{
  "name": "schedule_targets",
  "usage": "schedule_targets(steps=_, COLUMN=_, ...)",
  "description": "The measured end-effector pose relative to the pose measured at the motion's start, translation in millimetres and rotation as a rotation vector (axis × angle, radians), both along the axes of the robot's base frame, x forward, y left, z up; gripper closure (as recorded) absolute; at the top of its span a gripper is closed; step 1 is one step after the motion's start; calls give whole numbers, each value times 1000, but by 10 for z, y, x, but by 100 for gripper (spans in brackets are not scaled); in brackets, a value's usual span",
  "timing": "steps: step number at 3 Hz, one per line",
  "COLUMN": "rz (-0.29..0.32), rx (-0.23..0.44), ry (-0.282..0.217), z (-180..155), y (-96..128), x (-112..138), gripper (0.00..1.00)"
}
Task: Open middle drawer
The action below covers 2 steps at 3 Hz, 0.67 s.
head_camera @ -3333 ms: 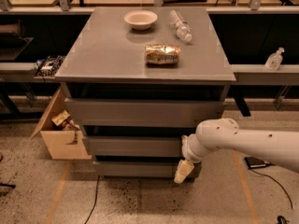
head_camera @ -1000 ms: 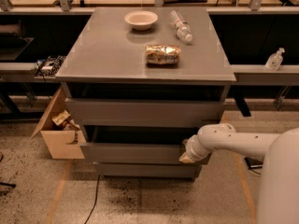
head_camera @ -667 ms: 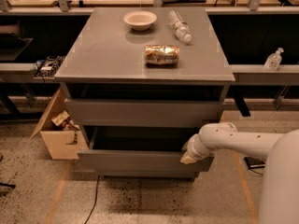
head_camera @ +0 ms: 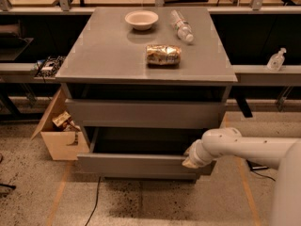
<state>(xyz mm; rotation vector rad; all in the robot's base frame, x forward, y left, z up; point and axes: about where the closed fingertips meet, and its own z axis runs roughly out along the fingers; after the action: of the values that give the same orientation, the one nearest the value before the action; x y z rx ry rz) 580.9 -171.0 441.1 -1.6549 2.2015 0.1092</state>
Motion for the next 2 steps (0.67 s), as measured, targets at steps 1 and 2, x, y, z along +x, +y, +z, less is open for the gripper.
schedule_targets(steps=1, rz=0, rx=-4, ry=49, z=-44, y=16, x=-277, gripper=100)
schedule_targets(steps=2, rz=1, rx=4, ry=49, z=-62, y=9, x=-309, gripper=100)
